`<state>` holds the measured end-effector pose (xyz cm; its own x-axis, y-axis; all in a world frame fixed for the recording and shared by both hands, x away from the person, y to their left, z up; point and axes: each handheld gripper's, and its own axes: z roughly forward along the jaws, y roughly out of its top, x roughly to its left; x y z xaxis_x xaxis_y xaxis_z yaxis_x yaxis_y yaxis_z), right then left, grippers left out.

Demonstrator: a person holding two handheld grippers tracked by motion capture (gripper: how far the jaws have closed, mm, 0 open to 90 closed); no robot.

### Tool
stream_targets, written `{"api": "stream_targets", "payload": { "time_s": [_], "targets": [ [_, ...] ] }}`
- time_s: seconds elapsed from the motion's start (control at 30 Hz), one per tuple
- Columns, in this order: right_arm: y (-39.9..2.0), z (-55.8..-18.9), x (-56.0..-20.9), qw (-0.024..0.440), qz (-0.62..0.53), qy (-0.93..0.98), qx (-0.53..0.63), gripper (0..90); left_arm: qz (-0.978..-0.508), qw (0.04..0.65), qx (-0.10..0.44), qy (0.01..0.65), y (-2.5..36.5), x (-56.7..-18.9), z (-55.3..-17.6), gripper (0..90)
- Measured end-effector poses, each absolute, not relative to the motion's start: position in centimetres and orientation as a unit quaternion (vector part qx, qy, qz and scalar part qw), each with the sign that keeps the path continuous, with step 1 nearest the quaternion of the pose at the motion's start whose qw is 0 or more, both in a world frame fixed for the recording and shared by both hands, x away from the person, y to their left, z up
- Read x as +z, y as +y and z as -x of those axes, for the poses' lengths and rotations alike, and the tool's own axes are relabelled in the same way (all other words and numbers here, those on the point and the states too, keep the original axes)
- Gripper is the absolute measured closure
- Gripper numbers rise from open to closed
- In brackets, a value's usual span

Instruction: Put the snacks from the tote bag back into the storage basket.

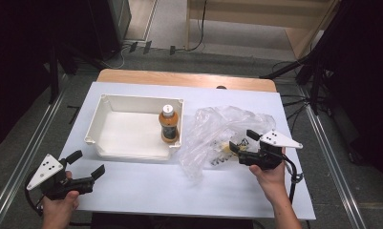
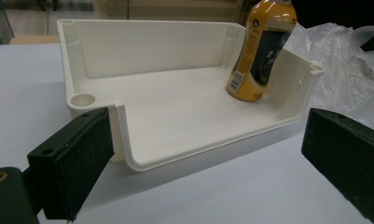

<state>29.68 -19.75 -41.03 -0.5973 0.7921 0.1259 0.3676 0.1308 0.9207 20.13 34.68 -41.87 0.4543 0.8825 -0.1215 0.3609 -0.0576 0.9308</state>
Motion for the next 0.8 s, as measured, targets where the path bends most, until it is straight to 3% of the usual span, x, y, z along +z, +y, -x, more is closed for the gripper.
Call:
{"api": "stream_targets", "payload": {
  "time_s": [0.8],
  "targets": [
    [-23.9,-27.8,-42.3,0.224,-0.431,0.705,0.517,19.7,-0.681,0.516,0.255,0.452,34.9,-41.7,-19.9,2.7]
  ]
}}
